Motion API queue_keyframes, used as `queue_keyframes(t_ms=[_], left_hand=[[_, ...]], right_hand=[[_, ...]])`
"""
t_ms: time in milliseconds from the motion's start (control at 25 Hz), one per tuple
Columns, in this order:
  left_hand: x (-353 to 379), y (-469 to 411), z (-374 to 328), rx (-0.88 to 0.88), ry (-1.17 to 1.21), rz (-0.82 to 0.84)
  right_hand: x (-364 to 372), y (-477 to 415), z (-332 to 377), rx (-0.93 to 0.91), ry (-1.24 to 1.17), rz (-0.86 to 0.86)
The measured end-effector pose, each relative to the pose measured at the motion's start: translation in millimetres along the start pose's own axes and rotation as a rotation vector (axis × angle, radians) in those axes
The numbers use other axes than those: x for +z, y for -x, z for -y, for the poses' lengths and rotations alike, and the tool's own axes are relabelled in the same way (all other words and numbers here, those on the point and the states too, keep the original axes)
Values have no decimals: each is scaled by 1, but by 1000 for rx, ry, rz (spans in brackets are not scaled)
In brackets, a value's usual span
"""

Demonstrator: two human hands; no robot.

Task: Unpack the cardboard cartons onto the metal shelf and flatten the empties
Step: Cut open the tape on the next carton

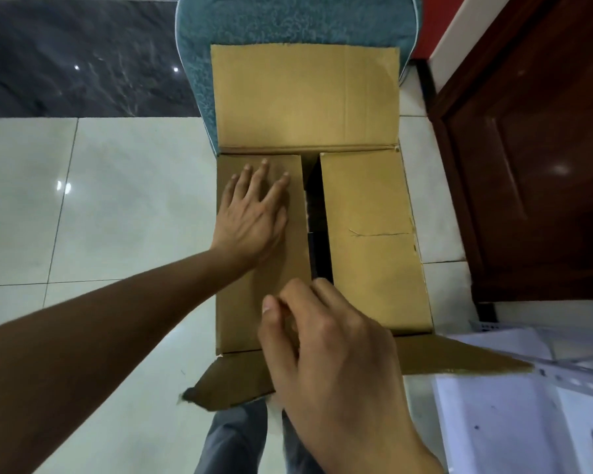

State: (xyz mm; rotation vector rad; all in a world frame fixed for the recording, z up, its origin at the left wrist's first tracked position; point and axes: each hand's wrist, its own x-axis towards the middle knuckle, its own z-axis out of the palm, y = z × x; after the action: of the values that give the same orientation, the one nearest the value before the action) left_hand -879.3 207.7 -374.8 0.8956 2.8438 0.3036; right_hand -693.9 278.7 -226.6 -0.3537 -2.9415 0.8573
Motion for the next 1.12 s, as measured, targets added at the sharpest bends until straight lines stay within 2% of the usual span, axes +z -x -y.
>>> queue_keyframes(t_ms=[80, 200, 320, 520, 600, 800, 1120], left_hand=[[6, 9, -14, -33, -1, 20], [16, 22, -30, -68, 3, 47], [26, 35, -44, -107, 12, 41], [39, 56, -59, -72, -65, -16], [41, 59, -62, -68, -85, -14], [42, 56, -62, -104, -122, 18], [27, 59, -61, -78, -127, 23]], right_hand=[[-11, 0, -8, 50, 43, 95], [-32, -12, -21, 112, 83, 376], [-48, -29, -41, 106, 226, 466], [-33, -68, -78, 20, 441, 330], [-6, -83, -96, -22, 444, 272], [54, -90, -124, -16, 459, 301], [48, -86, -125, -8, 452, 220]])
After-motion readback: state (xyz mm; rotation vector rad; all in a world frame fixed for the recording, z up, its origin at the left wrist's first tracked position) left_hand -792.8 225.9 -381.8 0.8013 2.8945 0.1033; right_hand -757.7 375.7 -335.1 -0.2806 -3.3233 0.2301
